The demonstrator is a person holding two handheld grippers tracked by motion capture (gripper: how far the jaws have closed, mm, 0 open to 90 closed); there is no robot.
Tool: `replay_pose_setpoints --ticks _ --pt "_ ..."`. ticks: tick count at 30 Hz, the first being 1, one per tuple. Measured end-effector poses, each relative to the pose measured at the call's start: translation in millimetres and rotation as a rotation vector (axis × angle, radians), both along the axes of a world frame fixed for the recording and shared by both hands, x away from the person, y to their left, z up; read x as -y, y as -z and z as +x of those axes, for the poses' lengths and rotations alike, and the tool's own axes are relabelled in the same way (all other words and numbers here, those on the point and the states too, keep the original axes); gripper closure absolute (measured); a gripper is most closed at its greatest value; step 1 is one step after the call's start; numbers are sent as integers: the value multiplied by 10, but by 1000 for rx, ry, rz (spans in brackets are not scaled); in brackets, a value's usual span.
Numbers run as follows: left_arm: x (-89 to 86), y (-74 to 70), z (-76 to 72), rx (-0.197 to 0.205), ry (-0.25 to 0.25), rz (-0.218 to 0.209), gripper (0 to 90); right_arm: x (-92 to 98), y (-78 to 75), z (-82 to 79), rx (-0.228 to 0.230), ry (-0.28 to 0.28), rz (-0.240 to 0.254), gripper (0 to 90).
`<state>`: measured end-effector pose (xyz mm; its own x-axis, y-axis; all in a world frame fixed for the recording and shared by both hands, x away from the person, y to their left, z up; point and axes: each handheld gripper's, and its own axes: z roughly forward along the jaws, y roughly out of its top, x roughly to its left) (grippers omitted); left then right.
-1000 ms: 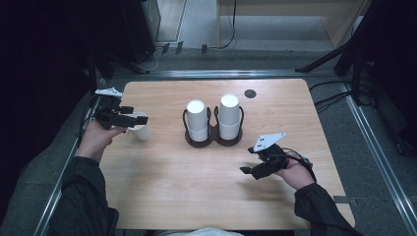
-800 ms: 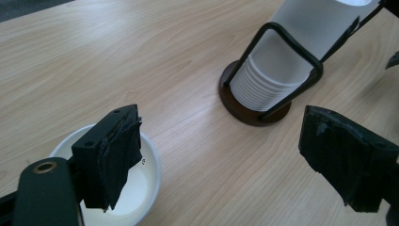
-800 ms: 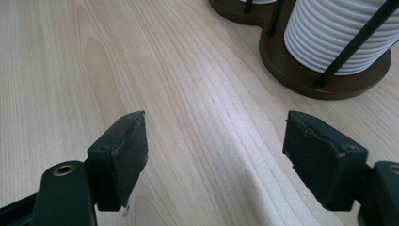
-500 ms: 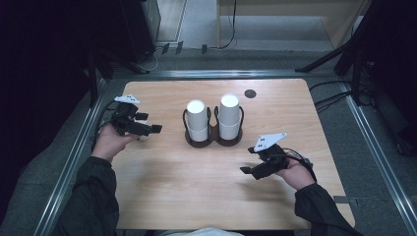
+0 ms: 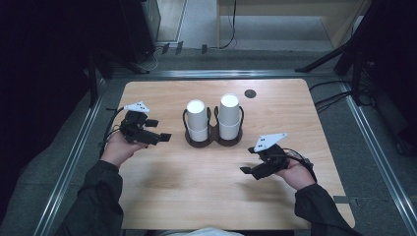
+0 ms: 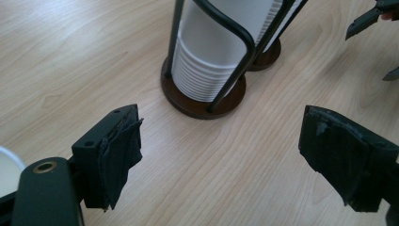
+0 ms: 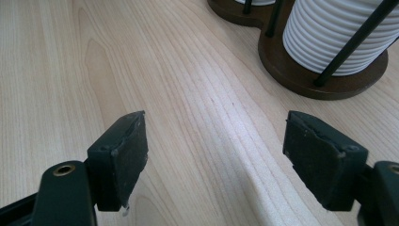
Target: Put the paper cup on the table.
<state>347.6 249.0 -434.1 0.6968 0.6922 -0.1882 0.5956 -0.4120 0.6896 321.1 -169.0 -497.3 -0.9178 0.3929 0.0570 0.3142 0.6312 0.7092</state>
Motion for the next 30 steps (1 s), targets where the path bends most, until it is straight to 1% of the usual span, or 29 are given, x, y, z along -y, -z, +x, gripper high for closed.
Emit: replay_pose_setpoints --ticks 4,6,8,15,22,25,28,30 --pt "83 33 -17 -2 14 7 138 -5 1 -3 4 -2 -2 229" --pt "123 48 -25 -11 24 0 138 -7 2 -6 1 -5 -4 228" --pt "173 56 -47 -15 36 12 138 -8 2 -7 1 -6 -4 228" --pt "353 64 -139 -9 79 -3 138 -23 9 -7 0 -7 -7 228" --pt "541 103 -188 -15 119 18 138 -39 13 -16 -3 -15 -12 229" --pt "612 106 -213 -21 130 -3 138 -43 15 -17 -2 -13 -11 229" --pt "680 113 -238 -14 140 -7 138 -63 22 -23 0 -21 -14 228" --pt "719 124 -251 -13 147 -7 138 -81 27 -30 -4 -13 -7 228"
